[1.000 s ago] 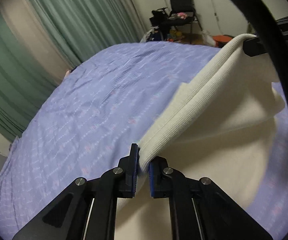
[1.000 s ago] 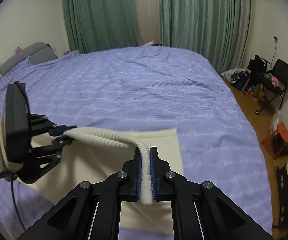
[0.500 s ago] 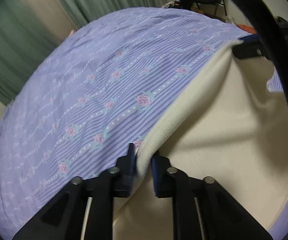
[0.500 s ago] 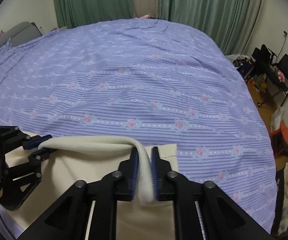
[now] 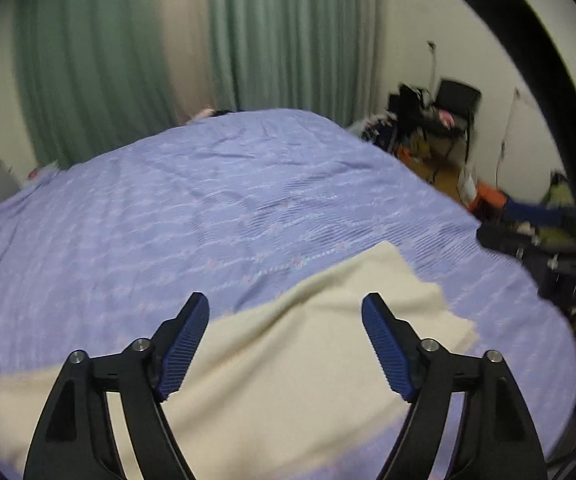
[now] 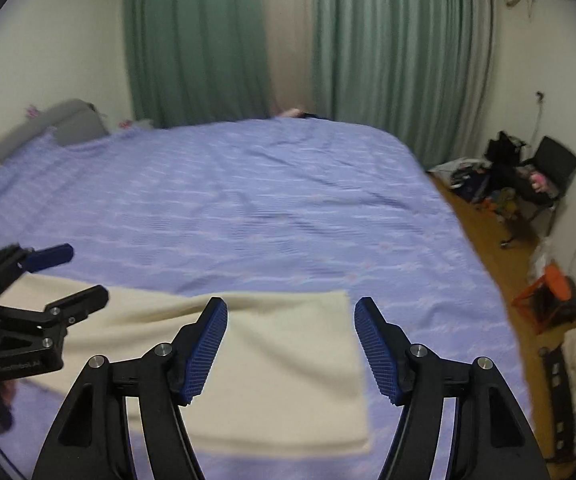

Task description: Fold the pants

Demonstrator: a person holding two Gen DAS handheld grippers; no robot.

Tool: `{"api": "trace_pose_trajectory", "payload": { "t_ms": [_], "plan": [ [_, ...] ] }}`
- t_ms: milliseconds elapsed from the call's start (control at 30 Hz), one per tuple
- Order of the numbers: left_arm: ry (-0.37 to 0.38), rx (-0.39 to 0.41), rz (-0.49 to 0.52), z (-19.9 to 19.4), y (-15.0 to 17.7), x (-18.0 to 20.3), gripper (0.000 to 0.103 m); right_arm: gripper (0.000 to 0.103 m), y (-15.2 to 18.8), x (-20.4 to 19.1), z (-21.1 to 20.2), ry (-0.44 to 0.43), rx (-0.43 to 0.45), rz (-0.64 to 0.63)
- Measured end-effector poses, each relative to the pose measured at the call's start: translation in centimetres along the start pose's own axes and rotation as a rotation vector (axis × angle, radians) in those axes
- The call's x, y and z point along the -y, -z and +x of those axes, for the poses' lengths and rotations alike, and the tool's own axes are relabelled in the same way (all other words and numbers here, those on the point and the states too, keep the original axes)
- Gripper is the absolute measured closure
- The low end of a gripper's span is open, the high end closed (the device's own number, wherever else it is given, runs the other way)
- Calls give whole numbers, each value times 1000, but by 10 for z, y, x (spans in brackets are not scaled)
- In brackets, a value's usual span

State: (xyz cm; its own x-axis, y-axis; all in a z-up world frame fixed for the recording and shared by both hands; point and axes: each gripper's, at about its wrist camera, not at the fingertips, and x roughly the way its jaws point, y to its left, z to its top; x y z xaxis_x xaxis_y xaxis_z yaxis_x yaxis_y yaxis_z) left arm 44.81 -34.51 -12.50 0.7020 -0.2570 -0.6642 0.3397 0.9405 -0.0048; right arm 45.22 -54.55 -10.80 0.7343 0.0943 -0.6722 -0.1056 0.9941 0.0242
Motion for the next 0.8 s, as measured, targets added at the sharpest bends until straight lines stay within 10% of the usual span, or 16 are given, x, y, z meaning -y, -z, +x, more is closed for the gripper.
{"api": "trace_pose_trajectory", "payload": {
  "t_ms": [400, 800],
  "plan": [
    [-226, 25, -165, -219, 59, -60, 14, 37, 26, -133, -126, -334, -28, -49],
    [-309, 24, -201, -284, 139, -224, 11, 37, 50, -303, -148, -349, -59, -17]
  ]
}}
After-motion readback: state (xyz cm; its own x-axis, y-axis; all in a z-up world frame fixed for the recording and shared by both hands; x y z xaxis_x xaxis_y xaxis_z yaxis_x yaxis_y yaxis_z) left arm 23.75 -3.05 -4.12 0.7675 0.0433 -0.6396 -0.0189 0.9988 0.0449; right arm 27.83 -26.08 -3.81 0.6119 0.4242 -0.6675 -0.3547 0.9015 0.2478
